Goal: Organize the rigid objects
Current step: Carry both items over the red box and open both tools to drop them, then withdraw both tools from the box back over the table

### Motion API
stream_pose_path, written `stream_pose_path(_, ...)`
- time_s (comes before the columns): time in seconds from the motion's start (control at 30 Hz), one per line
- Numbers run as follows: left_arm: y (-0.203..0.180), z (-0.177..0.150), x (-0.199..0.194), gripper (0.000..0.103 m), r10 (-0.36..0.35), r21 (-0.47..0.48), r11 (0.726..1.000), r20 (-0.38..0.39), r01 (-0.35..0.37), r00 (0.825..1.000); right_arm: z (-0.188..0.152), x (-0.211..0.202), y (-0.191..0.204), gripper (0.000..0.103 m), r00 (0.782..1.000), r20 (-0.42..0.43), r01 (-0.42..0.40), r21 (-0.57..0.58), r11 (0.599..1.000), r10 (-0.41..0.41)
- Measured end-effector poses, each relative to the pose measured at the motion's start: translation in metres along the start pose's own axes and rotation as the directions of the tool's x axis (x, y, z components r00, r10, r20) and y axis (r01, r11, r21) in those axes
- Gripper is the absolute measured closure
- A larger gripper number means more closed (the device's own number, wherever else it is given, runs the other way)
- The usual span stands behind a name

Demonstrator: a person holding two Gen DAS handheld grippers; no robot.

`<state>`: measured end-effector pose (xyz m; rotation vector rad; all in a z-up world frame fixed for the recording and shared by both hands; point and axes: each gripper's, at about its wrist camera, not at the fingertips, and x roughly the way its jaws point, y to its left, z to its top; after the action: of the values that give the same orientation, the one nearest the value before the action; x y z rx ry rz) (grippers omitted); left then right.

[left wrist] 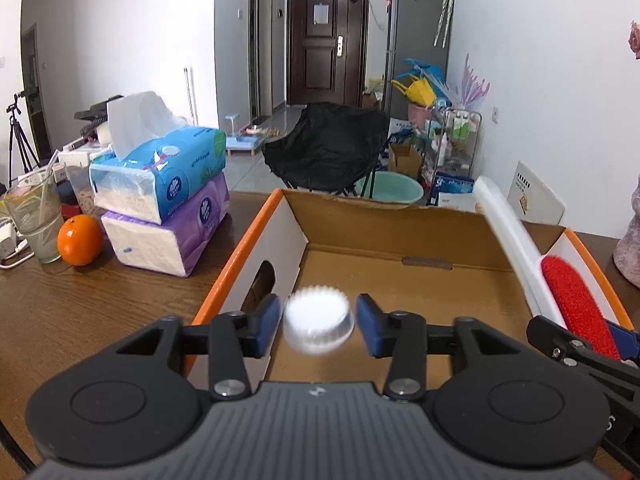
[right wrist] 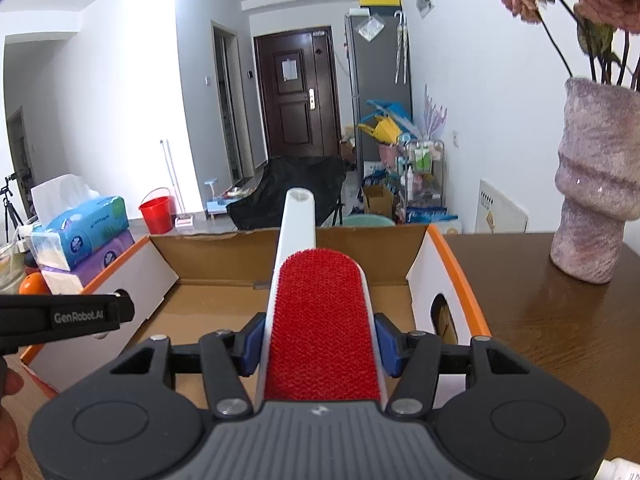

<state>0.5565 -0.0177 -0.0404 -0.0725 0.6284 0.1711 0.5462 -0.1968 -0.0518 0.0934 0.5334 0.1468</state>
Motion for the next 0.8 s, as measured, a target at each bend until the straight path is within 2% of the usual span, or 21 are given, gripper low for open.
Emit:
stream_pose_path(0.03,0.001,0.0,-0.001,0.032,0.002,-0.006,1.0,-0.001,-0.002,1.0,0.001,0.0,-0.001,0.046,1.0,-0.009,0.008,0.008,1.0,-0.008)
stream_pose_path(0.07,0.002,0.001,-0.002,0.027,0.011,-0.008,1.0,0.005,-0.011,1.0,0.001,0.0,-0.002,0.032,1.0,-0.012,0.016,0.01,1.0,-0.016)
stream_pose_path(0.1,0.002,0.002,-0.004,0.02,0.022,-0.007,1.0,0.015,-0.022,1.0,0.002,-0.001,-0.003,0.014,1.0,-0.011,0.028,0.011,1.0,-0.028)
stream_pose_path(0.17,0.004,0.003,-0.007,0.005,0.03,-0.017,0.999,0.022,-0.03,0.999,0.002,-0.005,-0.003,0.0,0.999,0.008,0.049,0.011,0.999,-0.049)
stream_pose_path(0.2,0.005,0.004,-0.008,0.0,0.03,-0.024,0.999,0.027,-0.03,0.999,0.003,-0.007,-0.003,0.0,0.998,0.017,0.056,0.012,0.998,-0.056)
stream_pose_path(0.5,0.005,0.006,-0.014,0.0,0.042,-0.022,0.999,0.046,-0.041,0.998,0.005,-0.011,-0.006,0.0,0.998,0.001,0.062,0.026,0.998,-0.062)
stream_pose_path(0.8,0.007,0.008,-0.034,0.0,0.025,-0.04,0.999,0.078,-0.022,0.997,0.009,-0.028,-0.003,0.0,0.997,0.032,0.067,0.014,0.998,-0.067)
